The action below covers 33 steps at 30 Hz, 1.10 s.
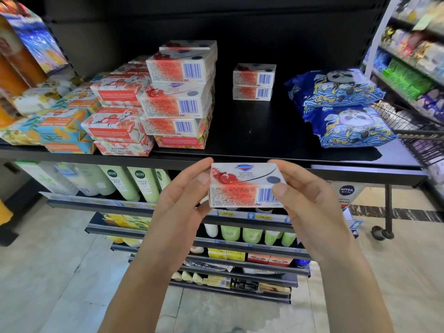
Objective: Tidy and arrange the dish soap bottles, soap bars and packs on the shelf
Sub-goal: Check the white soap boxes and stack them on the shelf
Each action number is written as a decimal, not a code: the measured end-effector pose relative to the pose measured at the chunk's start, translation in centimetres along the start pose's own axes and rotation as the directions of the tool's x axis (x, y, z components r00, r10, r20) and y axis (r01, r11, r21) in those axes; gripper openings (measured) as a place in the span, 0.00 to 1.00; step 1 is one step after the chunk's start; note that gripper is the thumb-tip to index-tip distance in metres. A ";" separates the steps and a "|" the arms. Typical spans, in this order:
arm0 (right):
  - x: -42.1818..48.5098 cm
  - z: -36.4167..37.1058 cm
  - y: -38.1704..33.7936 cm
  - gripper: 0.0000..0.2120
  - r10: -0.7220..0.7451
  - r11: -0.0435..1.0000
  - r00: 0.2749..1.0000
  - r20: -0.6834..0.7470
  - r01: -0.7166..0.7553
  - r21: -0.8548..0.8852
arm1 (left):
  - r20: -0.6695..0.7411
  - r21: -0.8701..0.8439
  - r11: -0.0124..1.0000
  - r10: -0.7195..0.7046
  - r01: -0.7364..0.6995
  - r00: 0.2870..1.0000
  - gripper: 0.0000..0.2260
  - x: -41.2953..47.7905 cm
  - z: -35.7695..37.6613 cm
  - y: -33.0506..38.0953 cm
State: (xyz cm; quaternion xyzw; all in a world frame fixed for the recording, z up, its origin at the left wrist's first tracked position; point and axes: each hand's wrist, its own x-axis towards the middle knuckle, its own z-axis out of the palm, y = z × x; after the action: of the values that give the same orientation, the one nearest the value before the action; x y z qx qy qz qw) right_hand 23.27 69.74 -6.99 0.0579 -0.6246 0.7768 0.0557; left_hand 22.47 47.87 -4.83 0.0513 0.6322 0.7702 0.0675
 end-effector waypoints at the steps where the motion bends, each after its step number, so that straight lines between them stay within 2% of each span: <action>1: 0.1 -0.1 0.0 0.22 -0.022 1.000 1.000 0.003 0.022 0.011 | -0.001 0.000 1.000 -0.001 0.001 1.000 0.25 0.0 0.0 0.0; 5: 0.1 -0.1 0.2 0.27 -0.072 0.997 0.997 0.033 0.072 0.013 | -0.037 -0.033 0.999 -0.029 0.028 0.999 0.18 0.0 0.2 0.0; 10: 0.0 0.3 0.3 0.29 -0.103 0.995 0.988 0.118 0.101 0.016 | -0.061 -0.077 0.997 -0.030 0.026 0.998 0.18 0.0 0.2 0.1; 13: 0.1 0.6 -0.1 0.31 -0.121 0.987 0.982 0.145 0.135 -0.090 | -0.104 -0.129 0.992 -0.007 -0.007 0.995 0.21 0.2 -0.1 0.1; 16: 0.2 1.1 -0.5 0.34 -0.194 0.954 0.975 0.112 0.214 -0.210 | -0.143 -0.147 0.988 0.015 -0.036 0.990 0.22 0.2 -0.2 0.4; 22: 1.4 1.8 -1.6 0.32 -0.256 0.904 0.958 0.126 0.284 -0.320 | -0.172 -0.032 0.993 0.107 -0.114 0.979 0.21 0.9 -0.7 1.4; 25: 2.5 2.2 -2.7 0.30 -0.315 0.902 0.942 0.119 0.336 -0.272 | -0.210 0.128 0.969 0.233 -0.209 0.950 0.13 1.7 -1.5 1.7; 28: 4.0 2.6 -4.2 0.29 -0.352 0.888 0.927 0.130 0.374 -0.267 | -0.247 0.418 0.867 0.395 -0.270 0.885 0.09 3.1 -3.0 1.1; 30: 5.1 3.3 -5.4 0.27 -0.359 0.885 0.923 0.138 0.383 -0.263 | -0.168 0.647 0.708 0.494 -0.283 0.853 0.09 4.1 -3.9 0.1; 33: 6.9 4.8 -7.1 0.25 -0.355 0.891 0.927 0.124 0.376 -0.256 | -0.006 0.837 0.456 0.561 -0.303 0.828 0.14 5.7 -4.7 -1.9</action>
State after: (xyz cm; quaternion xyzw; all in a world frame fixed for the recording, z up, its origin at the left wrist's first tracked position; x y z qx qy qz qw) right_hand 17.68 66.64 2.03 0.1946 -0.7059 0.6553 0.1853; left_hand 16.19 44.67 -7.65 0.1265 0.8779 0.3856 -0.2543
